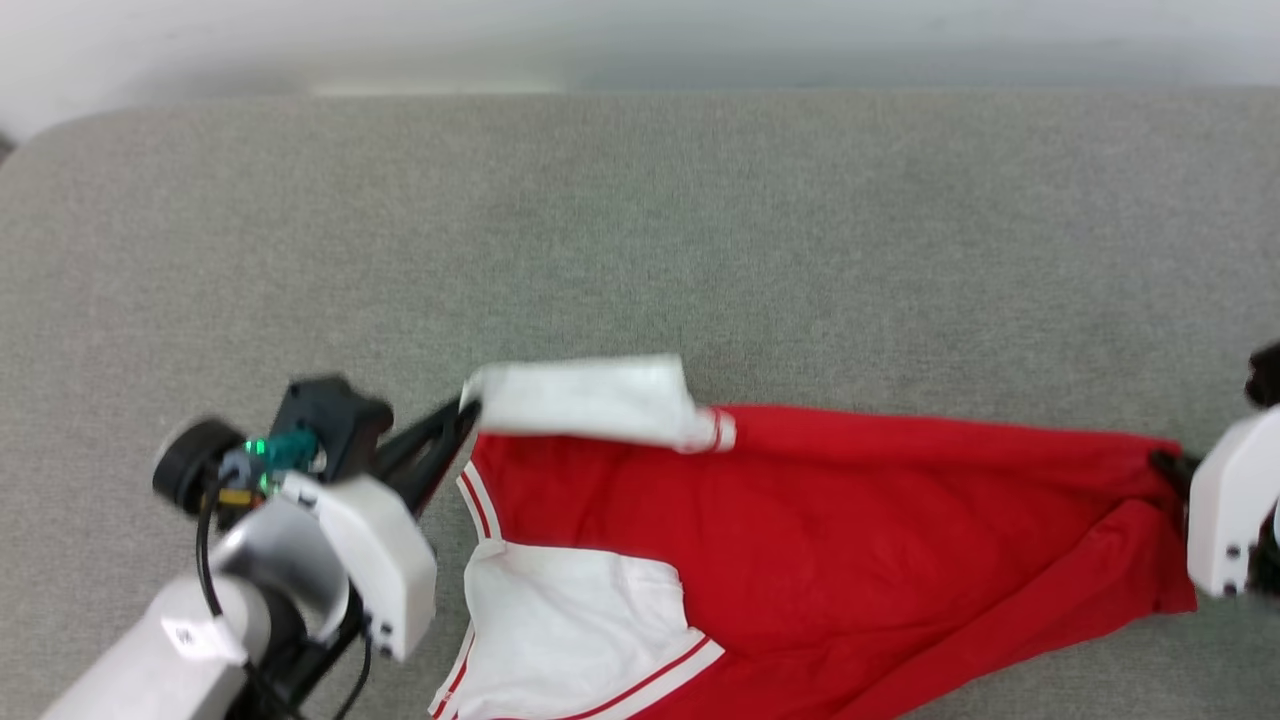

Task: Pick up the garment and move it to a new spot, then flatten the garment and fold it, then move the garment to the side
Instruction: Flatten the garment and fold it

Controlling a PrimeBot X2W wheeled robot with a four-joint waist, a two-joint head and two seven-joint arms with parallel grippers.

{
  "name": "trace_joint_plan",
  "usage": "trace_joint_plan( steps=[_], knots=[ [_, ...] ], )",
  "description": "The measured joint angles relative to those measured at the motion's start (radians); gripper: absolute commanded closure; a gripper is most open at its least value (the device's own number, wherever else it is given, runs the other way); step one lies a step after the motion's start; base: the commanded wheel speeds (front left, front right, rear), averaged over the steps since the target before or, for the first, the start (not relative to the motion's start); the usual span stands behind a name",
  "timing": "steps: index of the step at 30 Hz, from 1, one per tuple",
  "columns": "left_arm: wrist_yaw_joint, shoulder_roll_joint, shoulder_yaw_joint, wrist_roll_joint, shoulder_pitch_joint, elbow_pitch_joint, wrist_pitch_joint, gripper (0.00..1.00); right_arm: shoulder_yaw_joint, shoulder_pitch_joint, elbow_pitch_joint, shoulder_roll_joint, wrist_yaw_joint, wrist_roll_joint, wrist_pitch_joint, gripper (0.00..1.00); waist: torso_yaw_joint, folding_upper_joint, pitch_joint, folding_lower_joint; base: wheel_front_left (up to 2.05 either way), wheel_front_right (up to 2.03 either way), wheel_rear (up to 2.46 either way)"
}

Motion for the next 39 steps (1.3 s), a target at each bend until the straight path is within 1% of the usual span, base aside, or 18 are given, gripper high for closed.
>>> trace_joint_plan(
  steps=[7, 11, 18, 21, 24, 30, 31, 32, 33, 34, 39],
  knots=[
    [0.039, 0.049, -0.003, -0.039, 0.181, -0.031, -0.019, 1.00, -0.031, 0.159, -0.063, -0.001, 0.000, 0.034, 0.002, 1.00, -0.001, 0.0000, -0.056, -0.0001, 0.00, 0.00, 0.00],
    [0.053, 0.074, -0.005, -0.052, 0.258, -0.042, -0.029, 1.00, -0.029, 0.226, -0.079, -0.009, 0.000, 0.039, 0.015, 1.00, 0.002, 0.0000, -0.071, 0.0000, 0.00, 0.00, 0.00],
    [0.066, 0.087, -0.027, -0.061, 0.335, -0.050, -0.037, 1.00, -0.034, 0.291, -0.100, -0.034, 0.000, 0.054, 0.030, 1.00, 0.013, 0.0000, -0.083, 0.0000, 0.00, 0.00, 0.00],
    [0.065, 0.091, -0.034, -0.060, 0.342, -0.041, -0.041, 1.00, -0.034, 0.316, -0.110, -0.046, 0.000, 0.064, 0.038, 1.00, 0.018, 0.0000, -0.088, 0.0000, 0.00, 0.00, 0.00],
    [0.052, 0.093, -0.055, -0.048, 0.353, -0.021, -0.041, 1.00, -0.022, 0.347, -0.123, -0.063, 0.000, 0.066, 0.046, 1.00, 0.021, 0.0000, -0.092, -0.0001, 0.00, 0.00, 0.00],
    [0.030, 0.066, -0.100, -0.029, 0.353, 0.045, -0.045, 1.00, 0.018, 0.367, -0.125, -0.081, 0.000, 0.070, 0.024, 1.00, 0.015, 0.0000, -0.085, 0.0000, 0.00, 0.00, 0.00],
    [0.028, 0.064, -0.107, -0.022, 0.353, 0.059, -0.045, 1.00, 0.024, 0.367, -0.122, -0.082, 0.000, 0.070, 0.019, 0.99, 0.013, 0.0000, -0.083, 0.0000, 0.00, 0.00, 0.00],
    [0.026, 0.061, -0.111, -0.017, 0.353, 0.072, -0.047, 0.78, 0.033, 0.367, -0.120, -0.085, 0.000, 0.070, 0.009, 0.53, 0.011, 0.0000, -0.081, 0.0000, 0.00, 0.00, 0.00],
    [0.022, 0.058, -0.118, -0.013, 0.352, 0.084, -0.049, 0.51, 0.043, 0.366, -0.117, -0.088, 0.000, 0.069, 0.002, 0.00, 0.009, 0.0000, -0.080, 0.0000, 0.00, 0.00, 0.00],
    [0.016, 0.053, -0.125, -0.012, 0.352, 0.095, -0.050, 0.00, 0.050, 0.363, -0.114, -0.092, 0.000, 0.067, -0.006, 0.00, 0.007, 0.0000, -0.078, 0.0001, 0.00, 0.00, 0.00],
    [0.001, 0.033, -0.139, -0.006, 0.350, 0.142, -0.073, 0.00, 0.066, 0.357, -0.092, -0.094, 0.000, 0.079, -0.034, 0.00, 0.000, 0.0001, -0.093, 0.0000, 0.00, 0.00, 0.00]
  ],
)
